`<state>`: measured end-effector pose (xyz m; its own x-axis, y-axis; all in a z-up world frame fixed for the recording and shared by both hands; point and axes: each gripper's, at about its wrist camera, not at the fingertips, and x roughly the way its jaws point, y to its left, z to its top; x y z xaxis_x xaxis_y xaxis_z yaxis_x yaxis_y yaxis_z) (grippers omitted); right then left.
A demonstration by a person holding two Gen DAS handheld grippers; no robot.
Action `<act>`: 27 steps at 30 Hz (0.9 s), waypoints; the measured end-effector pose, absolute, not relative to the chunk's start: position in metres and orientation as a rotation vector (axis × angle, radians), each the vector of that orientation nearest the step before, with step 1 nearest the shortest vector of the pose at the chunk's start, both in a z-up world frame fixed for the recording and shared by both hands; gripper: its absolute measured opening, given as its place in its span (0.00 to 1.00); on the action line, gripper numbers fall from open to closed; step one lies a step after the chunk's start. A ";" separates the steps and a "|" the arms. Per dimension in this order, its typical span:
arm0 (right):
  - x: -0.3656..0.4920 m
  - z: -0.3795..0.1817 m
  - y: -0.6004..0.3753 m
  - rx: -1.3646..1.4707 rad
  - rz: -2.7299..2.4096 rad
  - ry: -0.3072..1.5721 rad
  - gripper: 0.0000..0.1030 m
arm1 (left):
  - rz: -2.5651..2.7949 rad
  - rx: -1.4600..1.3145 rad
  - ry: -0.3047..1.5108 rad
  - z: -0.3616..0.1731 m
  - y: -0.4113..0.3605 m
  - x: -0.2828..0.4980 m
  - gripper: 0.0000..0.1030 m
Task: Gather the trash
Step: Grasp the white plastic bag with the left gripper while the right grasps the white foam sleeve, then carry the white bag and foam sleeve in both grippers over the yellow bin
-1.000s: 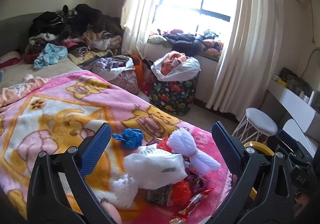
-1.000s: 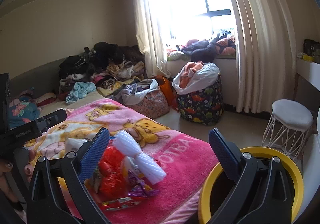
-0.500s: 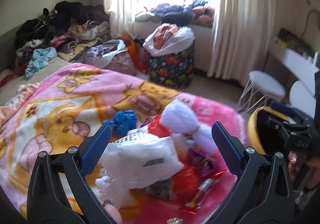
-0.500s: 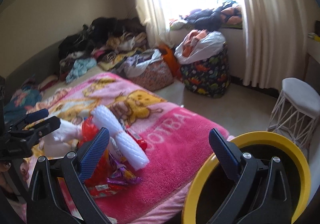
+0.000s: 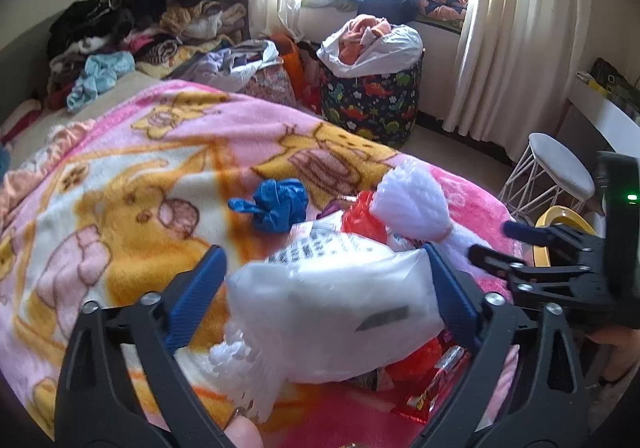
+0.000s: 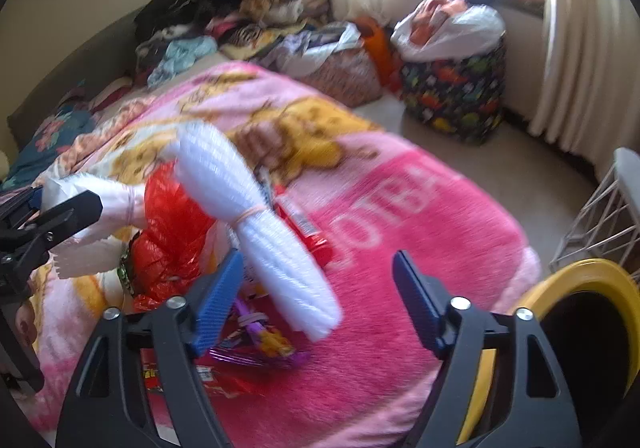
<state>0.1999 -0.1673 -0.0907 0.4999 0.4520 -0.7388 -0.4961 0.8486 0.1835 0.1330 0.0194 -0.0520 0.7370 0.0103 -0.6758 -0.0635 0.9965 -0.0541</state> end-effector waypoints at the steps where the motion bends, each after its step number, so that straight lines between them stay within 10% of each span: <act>1: 0.202 -0.095 -0.164 -0.054 0.578 0.896 0.59 | 0.037 -0.083 0.748 -0.053 0.020 0.132 0.77; 7: 0.196 -0.099 -0.163 0.011 0.614 0.914 0.21 | 0.010 -0.118 0.747 -0.052 0.022 0.126 0.65; 27: 0.148 -0.028 -0.195 0.132 0.653 0.722 0.17 | -0.050 -0.249 0.540 0.029 0.041 0.106 0.55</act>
<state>0.1477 -0.1954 -0.0280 0.5628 0.5971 -0.5716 -0.5091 0.7952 0.3294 0.1061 0.0408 0.0294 0.8574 -0.1120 -0.5024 -0.0187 0.9686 -0.2478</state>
